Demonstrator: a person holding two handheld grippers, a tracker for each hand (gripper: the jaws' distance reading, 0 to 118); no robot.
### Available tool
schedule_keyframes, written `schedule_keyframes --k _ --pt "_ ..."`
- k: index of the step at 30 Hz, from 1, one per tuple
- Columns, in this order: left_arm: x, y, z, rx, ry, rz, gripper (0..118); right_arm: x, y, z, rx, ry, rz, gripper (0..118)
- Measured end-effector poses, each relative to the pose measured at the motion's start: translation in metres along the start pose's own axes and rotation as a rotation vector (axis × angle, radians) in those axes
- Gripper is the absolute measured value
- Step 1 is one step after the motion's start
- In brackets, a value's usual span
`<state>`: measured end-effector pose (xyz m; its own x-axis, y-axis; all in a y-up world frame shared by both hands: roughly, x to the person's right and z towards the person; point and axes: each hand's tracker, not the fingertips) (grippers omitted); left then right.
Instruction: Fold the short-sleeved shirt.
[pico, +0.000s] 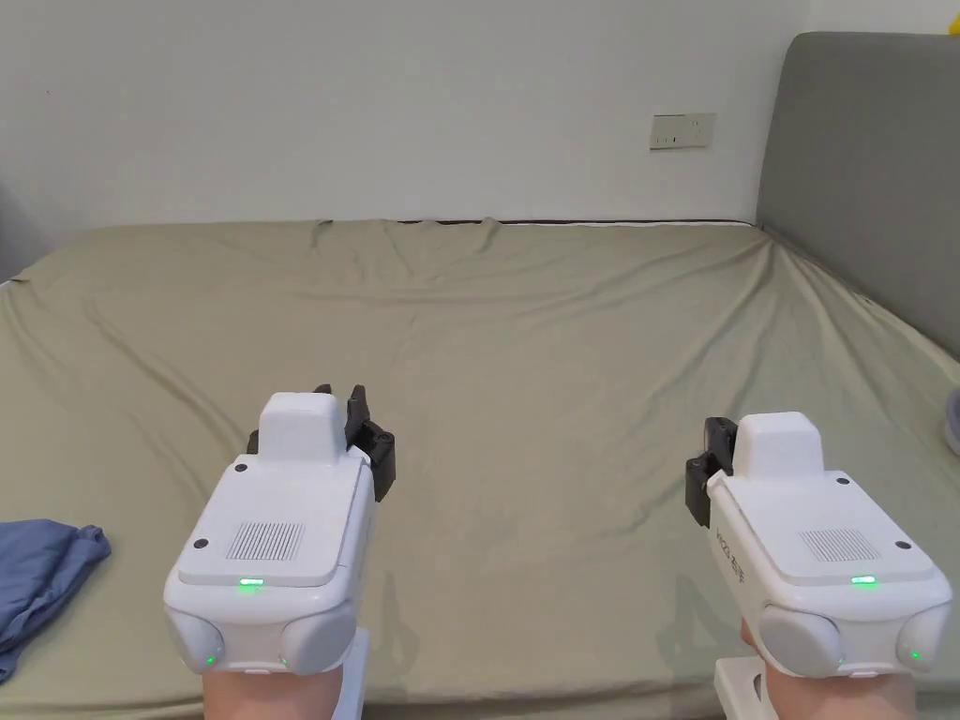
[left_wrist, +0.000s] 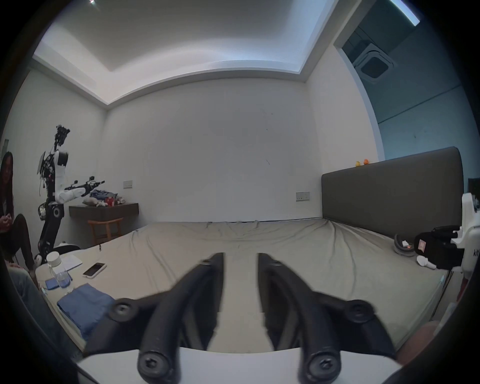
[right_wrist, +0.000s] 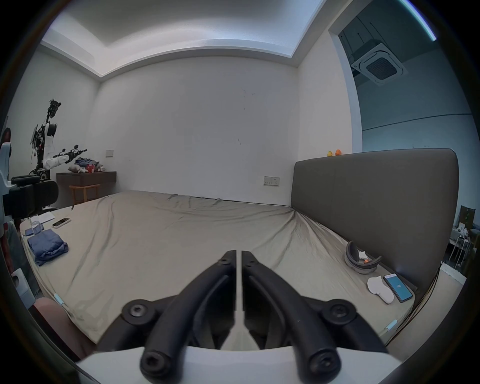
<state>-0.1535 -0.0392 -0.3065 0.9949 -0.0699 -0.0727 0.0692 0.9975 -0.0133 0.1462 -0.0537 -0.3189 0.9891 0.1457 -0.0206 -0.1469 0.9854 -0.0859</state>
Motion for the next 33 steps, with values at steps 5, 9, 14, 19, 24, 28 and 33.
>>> schedule_keyframes --k 5,9,14,19,24,28,33 --pt "0.003 -0.004 -0.001 0.001 0.021 0.003 97 -0.004 -0.003 -0.003 -0.028 0.015 -0.025 89" --pt "0.004 -0.004 0.002 0.007 0.019 -0.004 118 -0.007 -0.003 -0.001 -0.018 -0.006 -0.033 118" --pt "0.005 -0.004 0.003 -0.003 0.004 -0.004 118 -0.013 0.004 0.003 -0.026 -0.017 -0.001 118" --pt "0.006 -0.006 0.0 -0.027 0.004 0.002 118 -0.018 0.003 0.001 -0.054 0.022 -0.015 118" --pt "0.0 -0.008 -0.005 -0.045 -0.045 0.045 118 -0.026 0.009 -0.004 -0.109 -0.003 -0.07 118" --pt "-0.002 -0.009 -0.006 -0.056 -0.032 0.056 118 -0.03 0.008 -0.005 -0.117 0.022 -0.096 118" --pt "-0.005 -0.008 -0.007 -0.057 -0.031 0.078 118 -0.041 0.016 -0.004 -0.078 -0.027 -0.059 118"
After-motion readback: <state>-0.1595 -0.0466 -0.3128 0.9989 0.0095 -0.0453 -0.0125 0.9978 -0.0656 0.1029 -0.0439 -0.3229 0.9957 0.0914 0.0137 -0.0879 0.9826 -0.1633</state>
